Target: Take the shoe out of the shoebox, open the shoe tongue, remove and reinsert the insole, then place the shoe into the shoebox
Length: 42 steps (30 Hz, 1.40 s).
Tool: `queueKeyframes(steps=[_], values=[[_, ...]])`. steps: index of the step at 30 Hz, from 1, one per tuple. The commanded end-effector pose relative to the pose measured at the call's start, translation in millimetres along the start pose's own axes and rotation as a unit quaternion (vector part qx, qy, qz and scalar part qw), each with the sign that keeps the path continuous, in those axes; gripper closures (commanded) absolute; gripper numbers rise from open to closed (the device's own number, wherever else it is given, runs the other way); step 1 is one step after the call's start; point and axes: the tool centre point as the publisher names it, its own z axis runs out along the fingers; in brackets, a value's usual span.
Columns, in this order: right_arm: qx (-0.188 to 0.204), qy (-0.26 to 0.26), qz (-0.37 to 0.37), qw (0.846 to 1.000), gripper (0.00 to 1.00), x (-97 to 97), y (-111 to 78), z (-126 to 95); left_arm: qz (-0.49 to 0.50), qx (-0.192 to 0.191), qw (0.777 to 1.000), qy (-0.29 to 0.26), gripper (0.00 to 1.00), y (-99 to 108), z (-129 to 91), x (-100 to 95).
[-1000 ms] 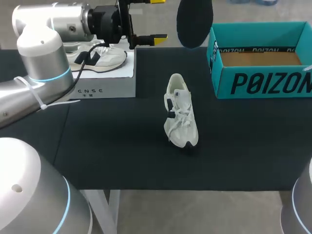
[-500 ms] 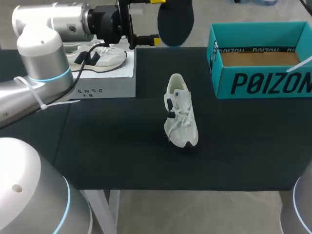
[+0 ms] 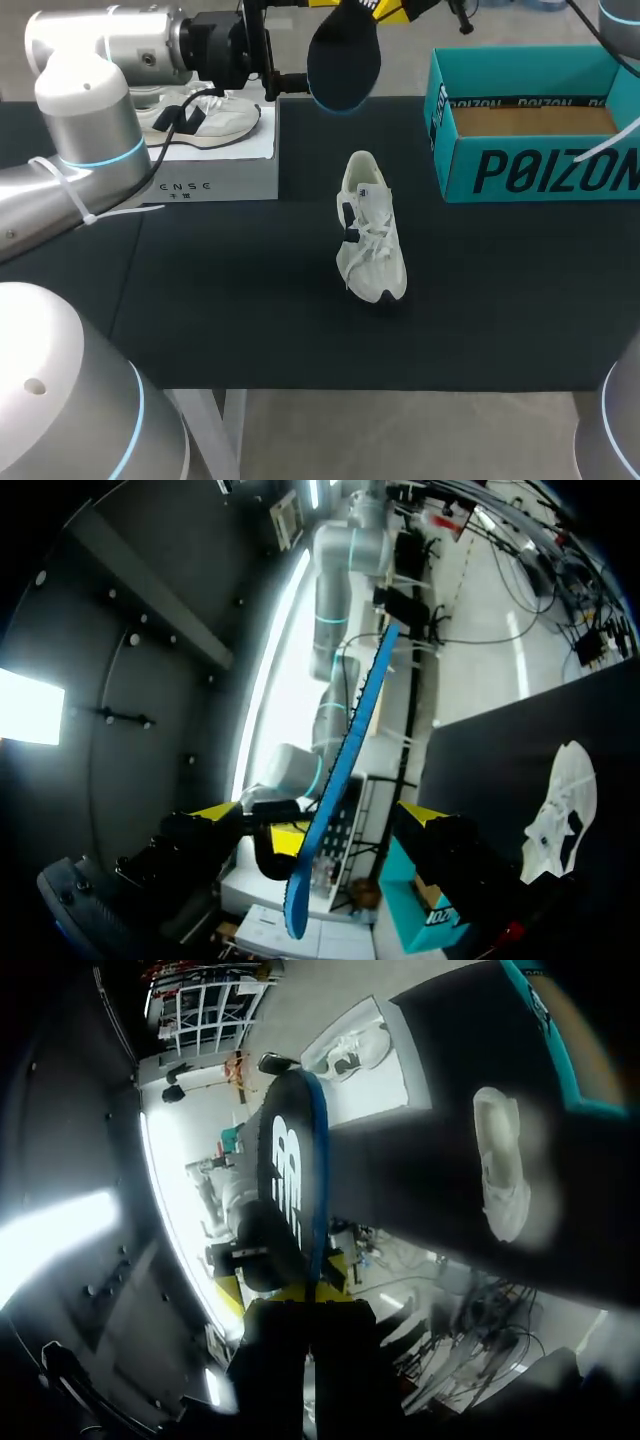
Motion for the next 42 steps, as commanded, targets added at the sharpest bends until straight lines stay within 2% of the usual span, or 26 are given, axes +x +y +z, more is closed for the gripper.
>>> queueKeyframes(steps=[1,7,12,18,25,38,40,42], values=[[-0.002,-0.003,0.004,1.0,1.0,-3.3,4.3,1,0.001,0.001,1.0,0.0,0.0,1,1,0.3],[-0.009,-0.01,0.013,1.0,1.0,-11.9,12.4,-8,0.001,-0.002,1.0,-0.003,0.0,4,-5,0.2],[-0.017,-0.019,0.012,1.0,1.0,-9.5,16.4,-19,0.019,-0.004,1.0,0.003,0.0,6,-7,1.0],[-0.016,-0.015,0.008,1.0,1.0,-9.3,20.0,-20,0.08,-0.009,0.997,0.017,0.0,2,-4,7.8],[-0.015,-0.009,0.007,1.0,1.0,-10.7,22.0,-19,0.11,-0.025,0.994,0.001,0.0,4,3,9.0],[0.012,-0.003,-0.007,1.0,1.0,-12.1,11.7,-11,0.117,-0.012,0.993,0.008,0.0,14,11,10.8],[0.015,-0.005,-0.011,1.0,1.0,-11.0,8.1,-9,0.115,-0.005,0.993,0.011,0.02,18,12,11.8],[0.017,-0.01,-0.006,1.0,1.0,-12.7,6.3,-8,0.117,-0.006,0.993,0.011,0.09,19,13,11.9]])
